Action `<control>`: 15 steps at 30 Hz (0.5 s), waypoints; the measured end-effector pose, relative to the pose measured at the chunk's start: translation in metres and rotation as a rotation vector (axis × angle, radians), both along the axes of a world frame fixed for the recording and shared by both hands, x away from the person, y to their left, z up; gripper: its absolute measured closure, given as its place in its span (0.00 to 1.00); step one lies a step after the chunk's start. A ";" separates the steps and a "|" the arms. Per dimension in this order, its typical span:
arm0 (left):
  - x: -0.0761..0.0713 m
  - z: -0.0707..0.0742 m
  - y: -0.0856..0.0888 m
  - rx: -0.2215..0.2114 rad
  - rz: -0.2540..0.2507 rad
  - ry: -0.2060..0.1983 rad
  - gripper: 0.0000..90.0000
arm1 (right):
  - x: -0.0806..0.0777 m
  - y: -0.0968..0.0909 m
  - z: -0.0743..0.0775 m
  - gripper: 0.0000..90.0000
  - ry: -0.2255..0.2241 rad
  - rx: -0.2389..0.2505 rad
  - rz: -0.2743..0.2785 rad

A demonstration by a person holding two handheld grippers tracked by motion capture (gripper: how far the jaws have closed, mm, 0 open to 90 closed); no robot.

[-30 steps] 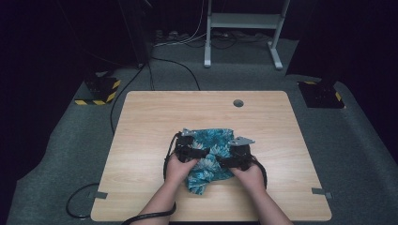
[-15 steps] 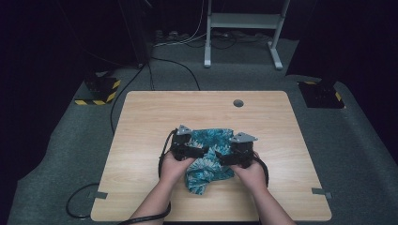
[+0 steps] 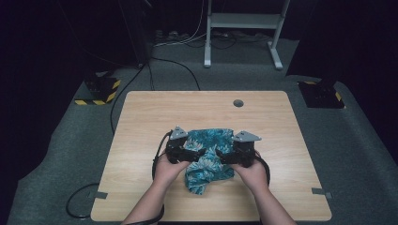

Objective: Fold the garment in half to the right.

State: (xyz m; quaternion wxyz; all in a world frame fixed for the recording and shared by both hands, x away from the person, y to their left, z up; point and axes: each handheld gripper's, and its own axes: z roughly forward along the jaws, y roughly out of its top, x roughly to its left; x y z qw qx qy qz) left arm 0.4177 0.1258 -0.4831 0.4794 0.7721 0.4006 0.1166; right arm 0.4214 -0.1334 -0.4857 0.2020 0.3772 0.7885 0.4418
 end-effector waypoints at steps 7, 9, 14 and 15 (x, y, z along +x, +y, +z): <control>-0.006 -0.002 0.011 0.003 0.008 -0.020 0.01 | -0.002 -0.002 -0.006 0.00 -0.001 0.004 0.009; -0.008 -0.003 0.015 -0.004 0.013 -0.039 0.02 | -0.004 -0.003 -0.007 0.00 -0.012 0.002 0.010; -0.011 -0.005 0.025 -0.016 0.028 -0.018 0.02 | -0.007 -0.005 -0.010 0.00 -0.008 0.017 0.017; -0.013 -0.005 0.027 -0.018 0.029 -0.015 0.02 | -0.007 -0.005 -0.010 0.00 -0.001 0.025 0.014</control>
